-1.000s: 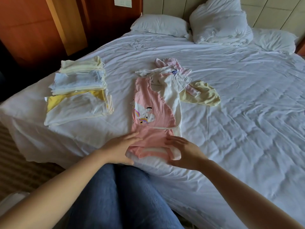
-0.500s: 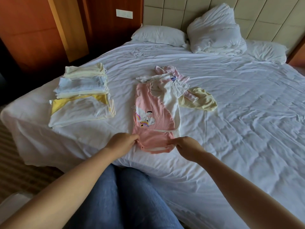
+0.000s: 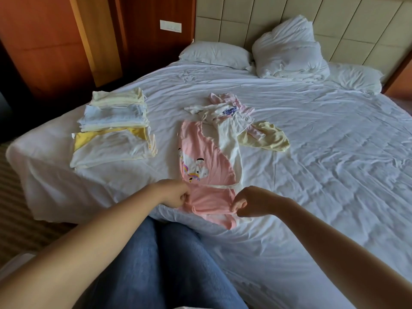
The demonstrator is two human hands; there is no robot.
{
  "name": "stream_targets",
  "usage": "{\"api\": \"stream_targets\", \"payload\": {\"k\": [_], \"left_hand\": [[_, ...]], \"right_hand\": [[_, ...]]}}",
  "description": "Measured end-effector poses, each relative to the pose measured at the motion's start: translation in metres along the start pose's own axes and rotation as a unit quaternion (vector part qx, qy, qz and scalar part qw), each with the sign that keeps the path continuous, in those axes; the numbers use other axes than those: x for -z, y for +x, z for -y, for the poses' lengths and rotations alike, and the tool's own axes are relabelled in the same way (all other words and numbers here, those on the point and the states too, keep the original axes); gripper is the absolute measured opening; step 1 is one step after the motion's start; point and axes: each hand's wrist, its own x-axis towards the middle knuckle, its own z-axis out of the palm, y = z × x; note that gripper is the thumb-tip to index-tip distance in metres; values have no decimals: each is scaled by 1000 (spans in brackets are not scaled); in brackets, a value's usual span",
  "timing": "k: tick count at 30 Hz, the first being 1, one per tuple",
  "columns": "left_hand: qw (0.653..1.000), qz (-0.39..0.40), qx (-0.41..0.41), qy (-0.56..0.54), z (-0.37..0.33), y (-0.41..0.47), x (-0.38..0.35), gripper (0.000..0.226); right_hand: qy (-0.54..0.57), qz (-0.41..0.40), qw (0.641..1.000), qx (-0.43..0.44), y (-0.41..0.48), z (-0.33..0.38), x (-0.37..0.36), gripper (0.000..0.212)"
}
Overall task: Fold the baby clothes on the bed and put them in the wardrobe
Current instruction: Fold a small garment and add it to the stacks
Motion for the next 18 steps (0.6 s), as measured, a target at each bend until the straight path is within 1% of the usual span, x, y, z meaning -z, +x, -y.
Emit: {"api": "stream_targets", "payload": {"k": [2,4,7,10,12,14,18], "left_hand": [[1000,17,9,-17,1,2,1,18],[998,12,22,-50,5,6,5,17],[995,-50,48,-71,11,15,19,15],[986,-138,73,-64,22,33,38,17],[976,-182,95,-78,35,48,52,17],[967,-207,114,-96,49,65,66,17],[955,-228,135,-130,81,107,92,11]], "right_hand": [[-3,-25,1000,1,4,3,6,22],[-30,-74,997,8,13,6,14,22],[-65,-125,990,4,36,13,29,27],[-65,-149,987,-12,68,18,50,34],[-59,-164,985,-15,93,20,69,37],[-51,-174,983,-18,120,18,85,37],[-15,-190,981,-38,183,4,113,35]]}}
